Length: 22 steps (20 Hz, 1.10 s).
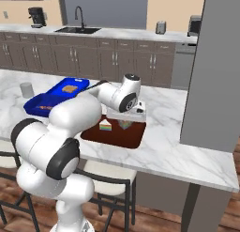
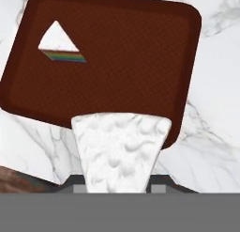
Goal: Take the cakes from the fridge and place them on the empty tray on the dining counter.
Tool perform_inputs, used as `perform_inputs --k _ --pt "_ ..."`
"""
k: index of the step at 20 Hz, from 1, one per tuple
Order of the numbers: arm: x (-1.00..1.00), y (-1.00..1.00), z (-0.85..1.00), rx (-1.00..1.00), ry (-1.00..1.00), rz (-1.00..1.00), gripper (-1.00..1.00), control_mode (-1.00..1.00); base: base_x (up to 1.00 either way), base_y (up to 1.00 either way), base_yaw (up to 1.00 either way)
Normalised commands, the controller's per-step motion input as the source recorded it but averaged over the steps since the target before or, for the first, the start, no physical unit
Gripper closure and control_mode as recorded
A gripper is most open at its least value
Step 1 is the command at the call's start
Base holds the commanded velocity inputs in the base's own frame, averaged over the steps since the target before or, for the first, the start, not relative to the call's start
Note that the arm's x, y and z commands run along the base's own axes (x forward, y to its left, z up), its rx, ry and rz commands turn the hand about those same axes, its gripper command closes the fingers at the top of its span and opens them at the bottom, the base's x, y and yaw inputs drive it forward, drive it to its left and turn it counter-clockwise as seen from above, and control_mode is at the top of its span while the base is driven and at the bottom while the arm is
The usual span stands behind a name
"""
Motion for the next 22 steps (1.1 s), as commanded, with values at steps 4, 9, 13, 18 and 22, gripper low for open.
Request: perform_inputs --k 4,9,13,18,22 --pt "0.17 0.0 -0.47 -0.02 -0.03 0.0 1.0 -1.0 0.0 0.0 0.0" --pt "0.12 -0.01 -0.36 -0.01 -0.2 0.01 1.0 -1.0 0.0 0.0 0.0" --pt "0.12 -0.02 -0.37 0.0 -0.23 0.03 1.0 -1.0 0.0 0.0 0.0" --pt "0.16 -0.08 -0.27 0.0 -0.17 0.03 1.0 -1.0 0.0 0.0 0.0" --pt "0.17 -0.07 -0.24 0.0 -0.04 0.01 1.0 -1.0 0.0 0.0 0.0"
